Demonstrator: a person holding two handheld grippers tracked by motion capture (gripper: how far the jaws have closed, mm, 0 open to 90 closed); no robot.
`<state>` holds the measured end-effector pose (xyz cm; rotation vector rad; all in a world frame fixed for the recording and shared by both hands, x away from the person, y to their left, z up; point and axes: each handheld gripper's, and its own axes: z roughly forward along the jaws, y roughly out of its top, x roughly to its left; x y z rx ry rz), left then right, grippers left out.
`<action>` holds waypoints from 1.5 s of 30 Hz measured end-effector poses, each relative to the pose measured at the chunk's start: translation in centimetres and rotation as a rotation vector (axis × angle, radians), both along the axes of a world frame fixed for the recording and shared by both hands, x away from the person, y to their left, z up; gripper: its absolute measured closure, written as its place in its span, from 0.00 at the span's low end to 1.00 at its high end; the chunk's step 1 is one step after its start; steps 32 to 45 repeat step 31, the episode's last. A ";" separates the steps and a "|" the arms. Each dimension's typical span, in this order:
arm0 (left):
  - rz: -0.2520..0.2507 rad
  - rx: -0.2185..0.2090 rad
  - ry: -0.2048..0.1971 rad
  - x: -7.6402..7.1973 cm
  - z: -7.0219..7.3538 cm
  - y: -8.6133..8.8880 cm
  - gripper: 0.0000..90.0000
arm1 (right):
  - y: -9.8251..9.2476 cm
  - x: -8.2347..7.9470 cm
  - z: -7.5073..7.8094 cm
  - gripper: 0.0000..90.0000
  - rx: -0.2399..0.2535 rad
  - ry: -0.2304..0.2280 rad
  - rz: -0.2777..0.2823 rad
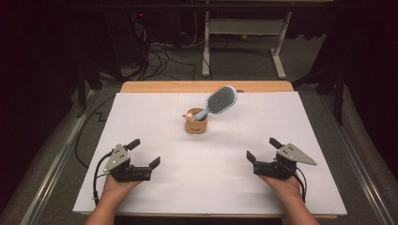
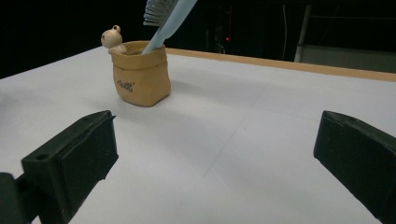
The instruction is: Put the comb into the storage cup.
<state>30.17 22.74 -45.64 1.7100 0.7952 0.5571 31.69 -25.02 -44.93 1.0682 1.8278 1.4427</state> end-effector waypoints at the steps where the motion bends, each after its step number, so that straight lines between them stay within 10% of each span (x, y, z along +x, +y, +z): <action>1: 0.000 0.000 0.002 0.0 -0.1 0.1 0.00 | -0.4 -0.4 -0.1 0.00 0.000 -0.004 -0.006; 9: 0.009 0.021 0.006 -0.6 -0.3 -0.1 0.00 | -3.3 -3.2 0.2 0.00 0.009 -0.057 -0.018; 45: -0.017 -0.001 -0.012 -1.0 -0.2 -0.4 0.00 | -3.4 -2.5 -0.2 0.00 0.011 -0.044 -0.021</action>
